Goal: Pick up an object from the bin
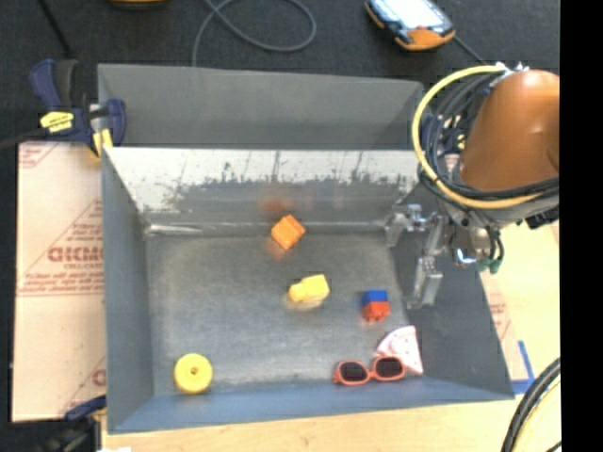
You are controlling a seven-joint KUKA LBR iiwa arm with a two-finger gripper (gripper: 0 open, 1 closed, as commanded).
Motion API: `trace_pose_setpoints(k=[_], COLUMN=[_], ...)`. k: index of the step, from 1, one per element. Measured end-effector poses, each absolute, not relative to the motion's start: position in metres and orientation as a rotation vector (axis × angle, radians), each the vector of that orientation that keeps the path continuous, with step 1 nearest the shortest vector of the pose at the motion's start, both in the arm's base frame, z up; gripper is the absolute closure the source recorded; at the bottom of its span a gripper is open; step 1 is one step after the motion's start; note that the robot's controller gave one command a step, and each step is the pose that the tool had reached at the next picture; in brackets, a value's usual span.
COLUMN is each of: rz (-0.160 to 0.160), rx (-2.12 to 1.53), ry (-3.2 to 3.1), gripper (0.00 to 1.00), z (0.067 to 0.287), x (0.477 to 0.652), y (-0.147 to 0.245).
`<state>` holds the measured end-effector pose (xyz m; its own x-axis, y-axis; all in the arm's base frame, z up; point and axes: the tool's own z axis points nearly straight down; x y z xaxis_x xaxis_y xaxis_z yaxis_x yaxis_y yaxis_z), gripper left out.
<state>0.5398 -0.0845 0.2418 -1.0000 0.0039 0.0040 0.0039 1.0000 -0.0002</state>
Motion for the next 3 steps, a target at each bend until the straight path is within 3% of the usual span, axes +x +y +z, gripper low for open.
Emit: trace_pose_setpoints(k=[1, 2, 3], rz=[0.002, 0.003, 0.001], rx=[-0.002, 0.135, 0.437], ry=[-3.146, -3.146, -3.117], gripper=[0.00, 0.00, 0.00], z=[0.246, 0.177, 0.160], x=[0.541, 0.536, 0.576], y=[-0.084, -0.055, -0.013])
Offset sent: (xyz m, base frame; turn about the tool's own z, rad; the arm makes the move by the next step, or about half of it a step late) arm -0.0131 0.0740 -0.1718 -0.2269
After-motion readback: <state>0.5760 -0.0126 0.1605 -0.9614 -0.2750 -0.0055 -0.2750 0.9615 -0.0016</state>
